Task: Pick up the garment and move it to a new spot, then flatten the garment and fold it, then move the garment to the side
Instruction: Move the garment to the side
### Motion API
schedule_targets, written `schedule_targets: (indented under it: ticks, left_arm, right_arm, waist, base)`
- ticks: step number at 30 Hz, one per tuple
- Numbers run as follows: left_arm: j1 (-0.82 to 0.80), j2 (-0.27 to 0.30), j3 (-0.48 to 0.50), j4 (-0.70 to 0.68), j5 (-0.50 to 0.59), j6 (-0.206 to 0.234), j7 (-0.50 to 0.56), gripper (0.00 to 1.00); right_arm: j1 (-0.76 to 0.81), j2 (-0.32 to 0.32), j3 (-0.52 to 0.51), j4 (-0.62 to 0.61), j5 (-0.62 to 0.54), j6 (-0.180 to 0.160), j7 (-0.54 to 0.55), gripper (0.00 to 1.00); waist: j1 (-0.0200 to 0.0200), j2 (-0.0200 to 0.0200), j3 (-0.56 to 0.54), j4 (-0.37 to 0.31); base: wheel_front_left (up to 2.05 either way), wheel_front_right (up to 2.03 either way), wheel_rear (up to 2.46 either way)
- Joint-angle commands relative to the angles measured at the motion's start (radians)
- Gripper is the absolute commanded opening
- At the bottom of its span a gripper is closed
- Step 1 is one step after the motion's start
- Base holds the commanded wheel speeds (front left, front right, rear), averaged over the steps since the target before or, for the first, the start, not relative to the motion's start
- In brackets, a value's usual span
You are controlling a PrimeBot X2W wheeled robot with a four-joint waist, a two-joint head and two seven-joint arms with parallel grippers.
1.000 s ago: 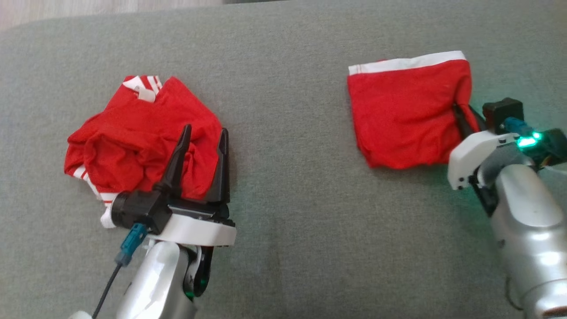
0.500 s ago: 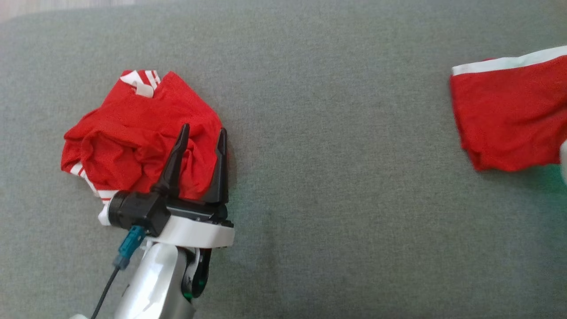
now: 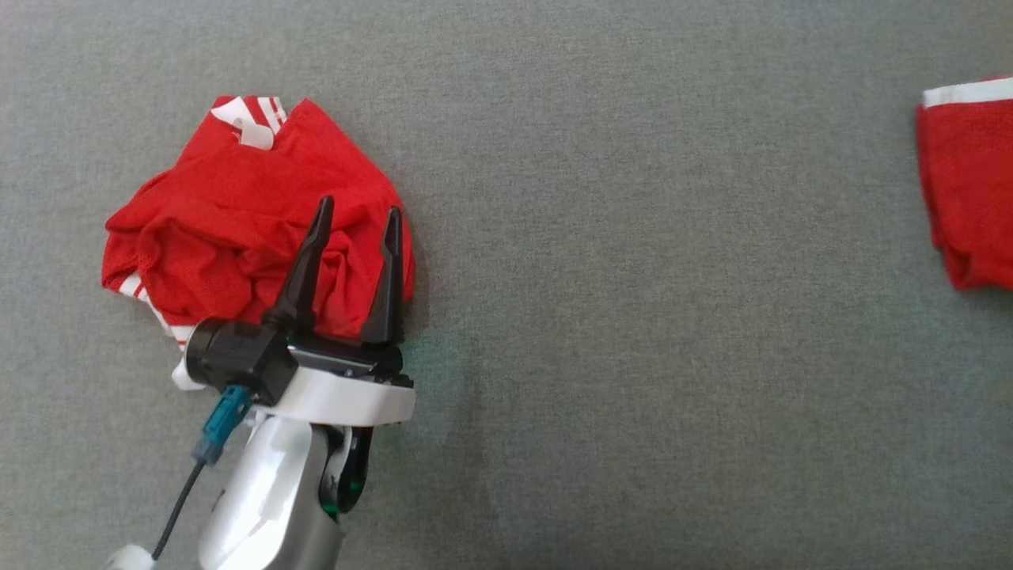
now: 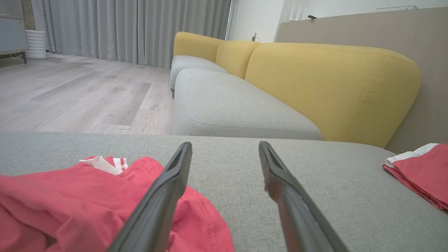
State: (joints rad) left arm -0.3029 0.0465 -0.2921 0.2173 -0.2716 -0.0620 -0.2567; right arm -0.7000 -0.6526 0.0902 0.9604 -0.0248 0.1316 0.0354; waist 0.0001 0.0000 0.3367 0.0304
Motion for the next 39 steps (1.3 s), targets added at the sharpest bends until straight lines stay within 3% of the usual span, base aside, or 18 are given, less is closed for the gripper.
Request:
schedule_targets:
  ticks: [1,3,4,5,6,12,17,25,32,39]
  left_arm:
    - [-0.026,0.004,0.035,-0.035,0.012,-0.001,-0.005,1.0]
    - [-0.027,0.004,0.036,-0.033,0.012,-0.002,-0.005,1.0]
    - [-0.028,0.004,0.036,-0.031,0.012,-0.002,-0.005,1.0]
    - [-0.028,0.004,0.037,-0.029,0.012,-0.002,-0.005,1.0]
    - [-0.028,0.004,0.038,-0.027,0.011,-0.001,-0.005,1.0]
    - [-0.02,0.004,0.043,-0.023,0.004,0.004,-0.005,1.0]
    - [-0.007,0.004,0.044,-0.024,-0.002,0.011,-0.005,1.0]
    - [0.023,0.004,0.067,-0.032,-0.007,0.025,-0.005,1.0]
    - [0.069,0.004,0.078,-0.03,-0.016,0.033,-0.005,1.0]
    - [0.125,0.004,0.083,-0.028,-0.021,0.033,-0.005,1.0]
  right_arm:
    - [-0.008,-0.025,-0.007,-0.016,-0.01,-0.001,-0.006,0.0]
    - [-0.008,-0.01,-0.034,-0.009,-0.018,-0.001,-0.001,0.0]
    - [-0.009,-0.006,-0.049,-0.011,-0.026,-0.001,-0.006,0.24]
    - [-0.008,-0.001,-0.065,-0.013,-0.036,-0.001,-0.008,0.91]
    - [-0.008,0.008,-0.083,-0.015,-0.043,-0.001,-0.008,1.0]
    - [0.003,0.071,-0.151,-0.069,-0.081,-0.001,-0.022,1.0]
    - [0.018,0.154,-0.191,-0.183,-0.08,-0.001,-0.041,1.0]
    - [0.1,0.361,-0.217,-0.505,0.002,-0.001,-0.068,1.0]
    - [0.272,0.56,-0.212,-0.779,0.094,-0.001,-0.093,1.0]
    - [0.433,0.599,-0.156,-0.768,0.149,-0.001,-0.18,1.0]
  waist:
    - [-0.0001,0.0,0.002,0.0]
    - [-0.0001,0.0,0.001,0.0]
    - [-0.0001,0.0,0.0,0.0]
    - [-0.0001,0.0,-0.002,-0.001]
    - [-0.0001,0.0,-0.006,-0.003]
    - [-0.0001,0.0,-0.045,-0.018]
    - [-0.0001,0.0,-0.089,-0.03]
    - [-0.0001,0.0,-0.175,-0.042]
    - [-0.0001,0.0,-0.244,-0.04]
    - [-0.0001,0.0,-0.273,-0.035]
  base:
    - [0.0,0.0,0.0]
    - [0.0,0.0,0.0]
    - [0.0,0.0,0.0]
    - [0.0,0.0,0.0]
    - [0.0,0.0,0.0]
    - [0.0,0.0,0.0]
    - [0.0,0.0,0.0]
    - [0.0,0.0,0.0]
    - [0.0,0.0,0.0]
    - [0.0,0.0,0.0]
